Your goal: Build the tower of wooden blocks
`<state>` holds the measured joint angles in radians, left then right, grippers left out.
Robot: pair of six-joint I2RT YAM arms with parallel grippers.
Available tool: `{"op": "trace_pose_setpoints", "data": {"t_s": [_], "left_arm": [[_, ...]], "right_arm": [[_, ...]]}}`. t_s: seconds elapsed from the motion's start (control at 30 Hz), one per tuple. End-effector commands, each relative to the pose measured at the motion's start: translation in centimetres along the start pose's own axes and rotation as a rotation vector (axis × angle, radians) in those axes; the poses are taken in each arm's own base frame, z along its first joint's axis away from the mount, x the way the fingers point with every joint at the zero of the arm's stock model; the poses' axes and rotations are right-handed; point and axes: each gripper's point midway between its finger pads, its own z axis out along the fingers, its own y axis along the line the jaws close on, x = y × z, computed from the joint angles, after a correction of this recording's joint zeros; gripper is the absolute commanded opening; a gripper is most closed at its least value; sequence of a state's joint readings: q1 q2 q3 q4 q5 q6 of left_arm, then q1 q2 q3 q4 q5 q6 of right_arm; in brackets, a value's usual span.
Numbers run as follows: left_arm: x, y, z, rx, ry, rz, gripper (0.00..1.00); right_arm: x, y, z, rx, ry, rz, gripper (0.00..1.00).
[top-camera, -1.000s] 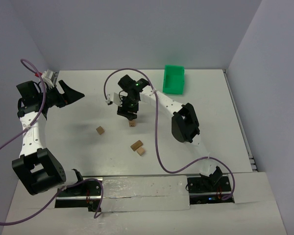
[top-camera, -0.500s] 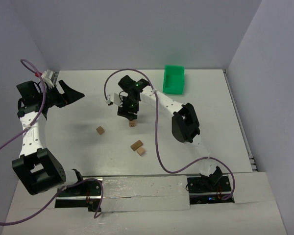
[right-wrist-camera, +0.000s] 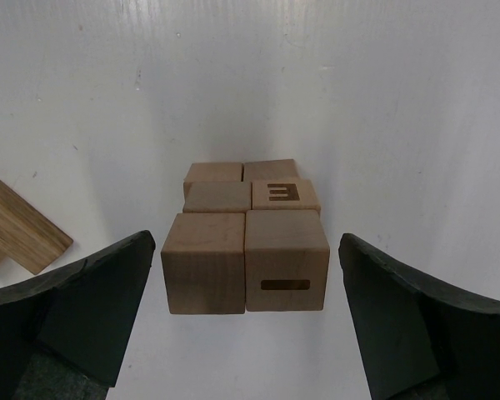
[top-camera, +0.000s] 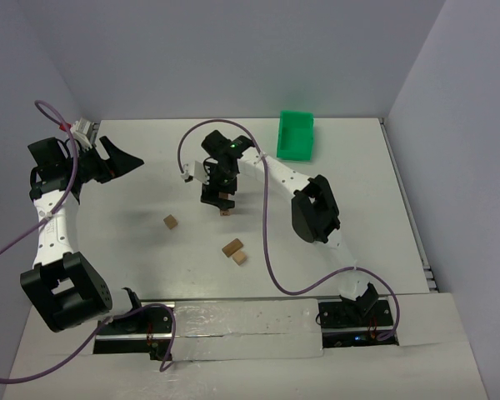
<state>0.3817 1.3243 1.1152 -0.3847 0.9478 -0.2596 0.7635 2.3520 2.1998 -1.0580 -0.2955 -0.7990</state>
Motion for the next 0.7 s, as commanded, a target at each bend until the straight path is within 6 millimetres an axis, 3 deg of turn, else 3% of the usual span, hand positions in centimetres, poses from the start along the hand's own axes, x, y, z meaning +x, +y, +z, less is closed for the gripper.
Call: {"op": "trace_pose_setpoints", "data": {"t_s": [0.0,0.3,0.67], "left_arm": [[-1.8,-0.9,-0.4,0.028,-0.043,0.056,0.99],[-1.7,-0.9,-0.4,0.025,-0.040,0.059,0.99],[-1.8,-1.2,-0.6,0.027,-0.046,0.068,0.99]], "right_arm": [[-1.6,0.0,-2.1,0.037,-0.045,-0.024,1.00],[-2.5,0.0,-4.0,0.051,-0.065,-0.048,1.00],[-3.6,-0.2,-8.0,0.104,-0.086,-0.085,1.00]]}}
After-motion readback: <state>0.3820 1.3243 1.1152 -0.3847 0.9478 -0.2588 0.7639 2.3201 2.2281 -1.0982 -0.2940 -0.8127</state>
